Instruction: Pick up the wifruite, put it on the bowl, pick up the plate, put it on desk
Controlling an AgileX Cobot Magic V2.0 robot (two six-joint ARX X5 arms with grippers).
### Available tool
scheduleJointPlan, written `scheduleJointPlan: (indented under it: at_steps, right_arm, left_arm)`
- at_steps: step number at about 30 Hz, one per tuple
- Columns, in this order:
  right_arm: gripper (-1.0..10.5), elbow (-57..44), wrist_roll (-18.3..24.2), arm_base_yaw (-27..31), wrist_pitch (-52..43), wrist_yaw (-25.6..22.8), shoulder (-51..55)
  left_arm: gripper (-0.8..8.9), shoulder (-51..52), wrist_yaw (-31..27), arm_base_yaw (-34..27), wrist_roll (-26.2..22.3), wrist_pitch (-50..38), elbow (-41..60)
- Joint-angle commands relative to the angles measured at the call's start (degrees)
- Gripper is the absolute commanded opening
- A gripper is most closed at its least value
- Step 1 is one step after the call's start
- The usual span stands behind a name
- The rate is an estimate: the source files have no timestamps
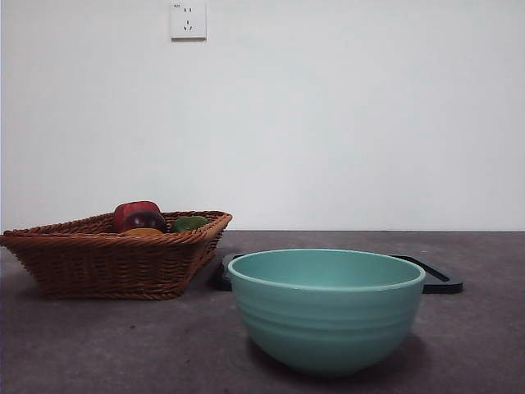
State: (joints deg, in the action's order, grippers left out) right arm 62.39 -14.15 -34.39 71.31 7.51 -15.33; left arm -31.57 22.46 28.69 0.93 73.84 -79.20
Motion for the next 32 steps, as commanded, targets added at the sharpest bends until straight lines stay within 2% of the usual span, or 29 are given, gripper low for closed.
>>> scheduleJointPlan:
  at_steps: [1, 6, 11, 14, 17, 22, 28, 32]
  right_arm:
    - [0.1, 0.3, -0.2, -0.3, -0.8, 0.0, 0.1]
    - [0.1, 0.3, -0.2, -0.3, -0.8, 0.0, 0.1]
    - [0.1, 0.3, -0.2, -0.3, -0.8, -0.1, 0.1]
    - [0.1, 0.3, -0.2, -0.3, -0.9, 0.0, 0.1]
    - [0.1, 0.3, -0.2, -0.3, -1.1, 0.0, 0.1]
    - [0.1, 0.3, -0.2, -0.3, -1.1, -0.1, 0.1]
    - [0.1, 0.3, -0.2, -0.3, -1.5, 0.0, 0.1]
    - [0.1, 0.3, -0.2, -0.3, -2.2, 0.0, 0.1]
  left_arm:
    - [0.19, -0.2, 0.1, -0.3, 0.0, -0.6, -0.6]
    - [0.19, -0.2, 0.1, -6.9, 0.0, -0.9, 1.6]
    - [0.19, 2.2, 0.1, -15.4, -2.0, -6.6, 10.1]
    - [0.19, 6.2, 0.1, -20.3, -1.1, -17.2, 20.2]
    - [0.19, 11.2, 0.1, -24.5, 0.1, -31.6, 32.8]
    - [0.19, 19.6, 0.1, -27.8, -0.2, -53.4, 52.5]
    - [0.19, 27.2, -0.7, -27.9, -0.4, -65.5, 67.9]
    - [0.19, 30.5, -7.0, -27.9, 0.9, -66.5, 73.3]
